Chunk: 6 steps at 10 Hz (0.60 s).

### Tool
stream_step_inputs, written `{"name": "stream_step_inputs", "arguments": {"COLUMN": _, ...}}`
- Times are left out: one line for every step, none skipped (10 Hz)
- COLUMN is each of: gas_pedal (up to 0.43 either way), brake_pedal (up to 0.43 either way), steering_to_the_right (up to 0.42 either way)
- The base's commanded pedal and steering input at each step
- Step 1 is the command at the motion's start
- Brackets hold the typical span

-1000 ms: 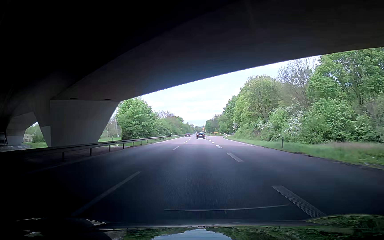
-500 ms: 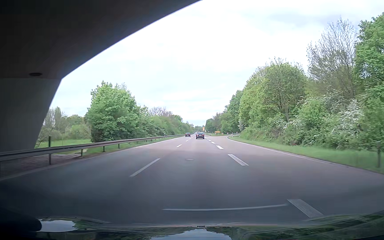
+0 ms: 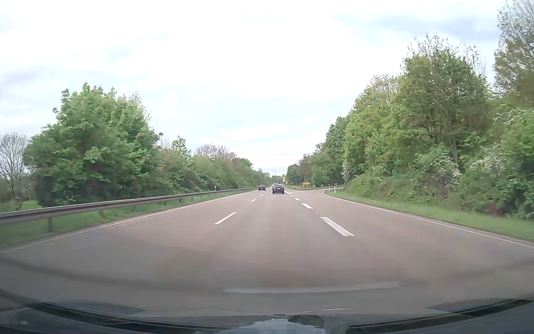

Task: Follow the waypoints while adhering to traffic rules and regulations

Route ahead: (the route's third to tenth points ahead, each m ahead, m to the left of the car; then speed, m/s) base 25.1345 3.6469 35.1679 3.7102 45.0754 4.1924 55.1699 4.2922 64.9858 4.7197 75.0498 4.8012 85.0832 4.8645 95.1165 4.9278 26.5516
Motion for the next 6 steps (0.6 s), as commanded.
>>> {"name": "stream_step_inputs", "arguments": {"gas_pedal": 0.087, "brake_pedal": 0.000, "steering_to_the_right": -0.002}}
{"name": "stream_step_inputs", "arguments": {"gas_pedal": 0.087, "brake_pedal": 0.000, "steering_to_the_right": -0.002}}
{"name": "stream_step_inputs", "arguments": {"gas_pedal": 0.087, "brake_pedal": 0.000, "steering_to_the_right": -0.002}}
{"name": "stream_step_inputs", "arguments": {"gas_pedal": 0.087, "brake_pedal": 0.000, "steering_to_the_right": -0.002}}
{"name": "stream_step_inputs", "arguments": {"gas_pedal": 0.087, "brake_pedal": 0.000, "steering_to_the_right": -0.002}}
{"name": "stream_step_inputs", "arguments": {"gas_pedal": 0.087, "brake_pedal": 0.000, "steering_to_the_right": -0.002}}
